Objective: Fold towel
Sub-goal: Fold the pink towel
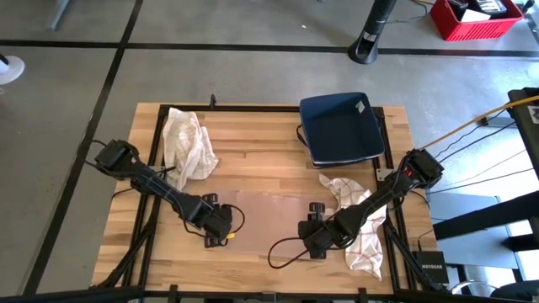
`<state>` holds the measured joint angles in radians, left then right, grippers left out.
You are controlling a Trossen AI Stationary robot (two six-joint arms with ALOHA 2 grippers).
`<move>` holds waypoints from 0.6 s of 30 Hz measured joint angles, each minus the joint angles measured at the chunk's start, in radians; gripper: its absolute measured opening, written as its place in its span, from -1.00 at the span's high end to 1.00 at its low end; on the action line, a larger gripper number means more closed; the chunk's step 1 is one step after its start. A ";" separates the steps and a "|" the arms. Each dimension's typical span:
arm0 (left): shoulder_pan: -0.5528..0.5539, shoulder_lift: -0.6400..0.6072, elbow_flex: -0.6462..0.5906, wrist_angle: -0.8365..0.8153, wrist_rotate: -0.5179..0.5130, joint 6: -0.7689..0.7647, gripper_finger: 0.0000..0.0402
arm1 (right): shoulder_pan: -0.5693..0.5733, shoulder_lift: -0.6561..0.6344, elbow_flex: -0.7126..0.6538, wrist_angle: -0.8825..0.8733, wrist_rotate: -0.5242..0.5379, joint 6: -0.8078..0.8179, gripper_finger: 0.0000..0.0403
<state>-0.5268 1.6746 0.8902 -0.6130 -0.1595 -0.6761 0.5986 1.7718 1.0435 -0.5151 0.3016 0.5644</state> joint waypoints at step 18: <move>0.111 -0.279 -0.108 -0.320 -0.157 -0.377 0.09 | -0.206 -0.036 0.069 -0.055 -0.041 -0.067 0.03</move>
<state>-0.4157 1.3953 0.7826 -0.9330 -0.3161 -1.0534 0.3927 1.7361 1.1130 -0.5704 0.2611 0.4973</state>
